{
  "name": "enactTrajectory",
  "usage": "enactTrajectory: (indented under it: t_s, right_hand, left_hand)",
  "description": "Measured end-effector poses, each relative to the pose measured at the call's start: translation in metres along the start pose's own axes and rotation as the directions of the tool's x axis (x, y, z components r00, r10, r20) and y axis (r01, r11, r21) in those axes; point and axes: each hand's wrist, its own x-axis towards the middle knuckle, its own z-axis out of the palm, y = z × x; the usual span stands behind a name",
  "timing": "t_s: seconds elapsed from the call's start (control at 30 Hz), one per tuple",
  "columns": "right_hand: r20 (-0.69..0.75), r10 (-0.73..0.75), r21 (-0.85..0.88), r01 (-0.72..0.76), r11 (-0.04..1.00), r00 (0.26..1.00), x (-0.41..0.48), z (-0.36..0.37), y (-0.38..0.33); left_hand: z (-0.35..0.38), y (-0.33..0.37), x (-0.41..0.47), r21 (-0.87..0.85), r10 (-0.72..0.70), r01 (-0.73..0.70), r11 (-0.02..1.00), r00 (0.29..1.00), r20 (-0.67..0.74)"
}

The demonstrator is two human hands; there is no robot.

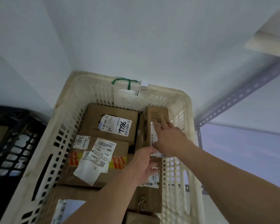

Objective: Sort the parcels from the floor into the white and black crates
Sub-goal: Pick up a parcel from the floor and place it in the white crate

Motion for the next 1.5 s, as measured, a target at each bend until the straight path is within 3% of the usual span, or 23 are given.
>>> enactTrajectory:
  t_s: [0.2, 0.43, 0.7, 0.97, 1.17, 1.33, 1.43, 1.5]
  right_hand:
    - [0.023, 0.043, 0.019, -0.043, 0.999, 0.999, -0.003, -0.006, -0.001]
    - [0.082, -0.071, -0.097, 0.078, 0.992, 0.994, -0.022, -0.011, -0.018]
    - [0.111, 0.172, 0.053, -0.179, 0.982, 0.979, -0.023, -0.002, -0.039]
    - [0.183, 0.227, 0.2, -0.262, 0.944, 0.957, -0.018, -0.022, -0.056]
    - [0.07, 0.215, 0.346, -0.226, 0.911, 0.974, -0.049, -0.054, -0.083]
    - [-0.059, 0.155, 0.508, -0.104, 0.855, 0.986, -0.088, -0.086, -0.122]
    - [-0.124, 0.139, 0.619, -0.032, 0.785, 0.982, -0.11, -0.099, -0.144]
    - [-0.17, 0.131, 0.673, 0.018, 0.739, 0.977, -0.125, -0.106, -0.155]
  left_hand:
    - [-0.016, -0.008, -0.017, 0.282, 0.005, -0.005, 0.959, 1.0, 0.004]
    - [-0.052, -0.007, -0.049, 0.338, 0.077, -0.07, 0.938, 0.997, -0.008]
    - [-0.093, -0.011, -0.068, 0.317, 0.06, -0.063, 0.946, 0.998, 0.019]
    - [-0.116, 0.014, -0.082, 0.333, 0.162, -0.154, 0.93, 0.987, 0.004]
    - [-0.124, 0.035, -0.108, 0.362, 0.23, -0.204, 0.91, 0.973, -0.029]
    - [-0.123, 0.057, -0.146, 0.411, 0.307, -0.266, 0.872, 0.951, -0.035]
    - [-0.125, 0.062, -0.169, 0.534, 0.429, -0.35, 0.77, 0.903, -0.026]
    - [-0.128, 0.062, -0.191, 0.642, 0.523, -0.411, 0.647, 0.852, 0.018]
